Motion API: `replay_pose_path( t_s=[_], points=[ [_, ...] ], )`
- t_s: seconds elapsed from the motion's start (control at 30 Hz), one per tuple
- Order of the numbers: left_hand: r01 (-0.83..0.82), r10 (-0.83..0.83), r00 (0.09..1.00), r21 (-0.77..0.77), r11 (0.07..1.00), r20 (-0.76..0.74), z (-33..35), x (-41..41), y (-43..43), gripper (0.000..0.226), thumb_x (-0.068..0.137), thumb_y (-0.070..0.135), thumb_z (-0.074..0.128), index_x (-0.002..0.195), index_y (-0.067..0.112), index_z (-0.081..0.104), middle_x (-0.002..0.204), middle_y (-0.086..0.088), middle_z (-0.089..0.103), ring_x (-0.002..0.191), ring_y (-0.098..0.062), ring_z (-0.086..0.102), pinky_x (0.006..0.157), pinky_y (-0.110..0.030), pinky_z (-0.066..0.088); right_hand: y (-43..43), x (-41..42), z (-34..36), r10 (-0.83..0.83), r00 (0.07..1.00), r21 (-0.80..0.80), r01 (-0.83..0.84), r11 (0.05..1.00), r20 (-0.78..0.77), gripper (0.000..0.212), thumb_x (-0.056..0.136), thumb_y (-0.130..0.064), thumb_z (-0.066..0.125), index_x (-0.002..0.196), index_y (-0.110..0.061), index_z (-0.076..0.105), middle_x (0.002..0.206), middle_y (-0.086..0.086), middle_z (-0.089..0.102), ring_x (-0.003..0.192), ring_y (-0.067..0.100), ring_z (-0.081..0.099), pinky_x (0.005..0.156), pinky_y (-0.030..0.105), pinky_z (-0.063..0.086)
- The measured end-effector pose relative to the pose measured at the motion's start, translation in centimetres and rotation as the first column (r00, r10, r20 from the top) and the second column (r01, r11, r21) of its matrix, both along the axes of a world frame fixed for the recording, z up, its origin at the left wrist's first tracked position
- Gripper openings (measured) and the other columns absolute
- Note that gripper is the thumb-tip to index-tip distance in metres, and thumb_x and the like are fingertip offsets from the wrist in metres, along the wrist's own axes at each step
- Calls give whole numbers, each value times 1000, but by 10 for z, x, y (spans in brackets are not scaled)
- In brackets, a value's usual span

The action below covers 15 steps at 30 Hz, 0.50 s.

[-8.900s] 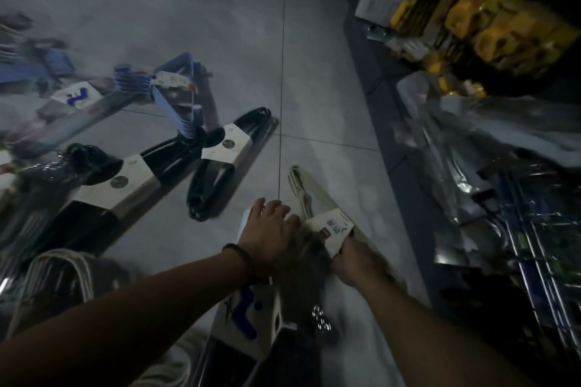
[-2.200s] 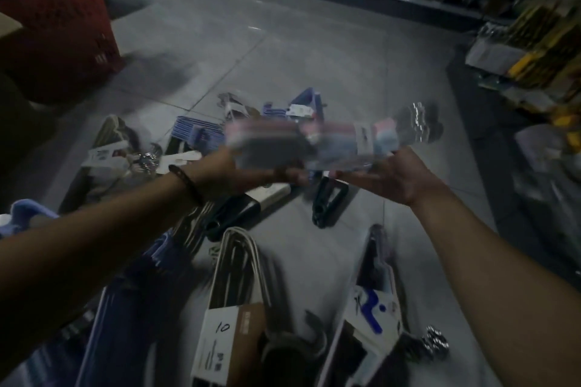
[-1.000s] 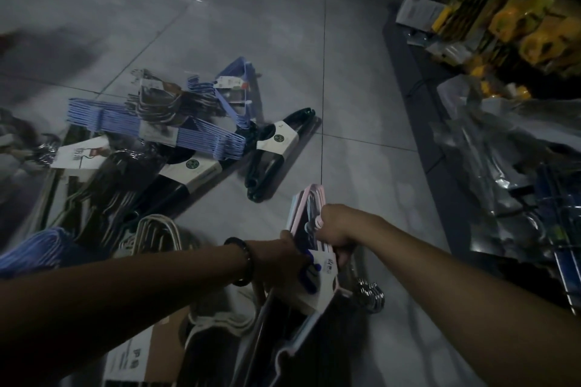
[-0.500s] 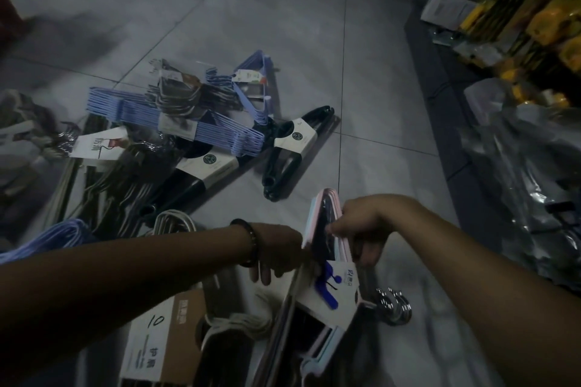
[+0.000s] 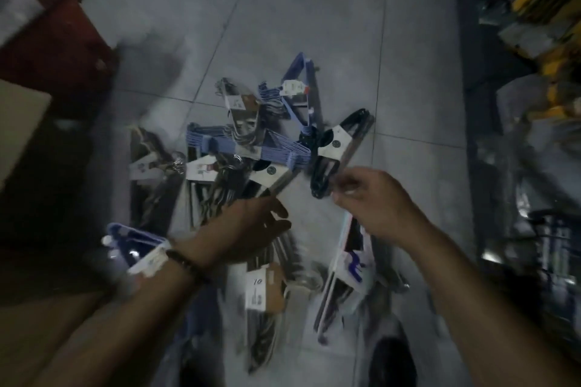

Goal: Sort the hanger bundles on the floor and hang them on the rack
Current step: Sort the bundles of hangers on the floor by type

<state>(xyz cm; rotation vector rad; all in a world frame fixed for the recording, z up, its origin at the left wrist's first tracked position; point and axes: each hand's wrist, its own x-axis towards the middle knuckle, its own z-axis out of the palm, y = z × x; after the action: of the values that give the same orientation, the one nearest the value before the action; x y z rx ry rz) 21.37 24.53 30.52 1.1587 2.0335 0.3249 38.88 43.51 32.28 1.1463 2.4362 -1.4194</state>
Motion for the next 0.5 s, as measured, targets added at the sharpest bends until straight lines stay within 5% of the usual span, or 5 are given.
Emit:
replay_pose_path(
  t_s=[0.17, 0.27, 0.4, 0.5],
  points=[
    [-124, 113, 971, 38, 992, 213, 215, 62, -72, 22, 106, 39, 56, 122, 30, 69, 108, 16, 72, 87, 5, 70, 79, -26, 60, -78, 78, 207, -161, 985, -210, 169, 963, 56, 28, 81, -48, 72, 108, -41, 70, 101, -9, 76, 91, 9, 74, 89, 47, 61],
    [-32, 52, 953, -73, 997, 298, 329, 90, -113, 24, 106, 44, 53, 126, 38, 63, 114, 18, 69, 94, 6, 68, 81, -23, 61, -118, 121, 326, -109, 980, -181, 139, 974, 166, 31, 91, -32, 77, 116, -44, 62, 104, -17, 72, 92, -3, 70, 84, 29, 58],
    [213, -151, 940, -180, 960, 306, 436, 113, -140, 25, 108, 45, 49, 129, 38, 62, 105, 28, 62, 92, 8, 67, 78, -14, 57, -157, 160, 423, -175, 959, -141, 210, 967, 223, 20, 96, -37, 71, 116, -36, 67, 100, -24, 67, 87, -11, 65, 69, 6, 44],
    [273, -215, 934, -181, 945, 285, 470, 121, -133, 24, 109, 40, 51, 130, 36, 62, 108, 25, 62, 96, 6, 66, 88, -19, 58, -169, 175, 448, -201, 957, -131, 232, 964, 211, 15, 99, -35, 68, 114, -32, 69, 95, -24, 65, 83, -13, 62, 67, 5, 44]
  ],
)
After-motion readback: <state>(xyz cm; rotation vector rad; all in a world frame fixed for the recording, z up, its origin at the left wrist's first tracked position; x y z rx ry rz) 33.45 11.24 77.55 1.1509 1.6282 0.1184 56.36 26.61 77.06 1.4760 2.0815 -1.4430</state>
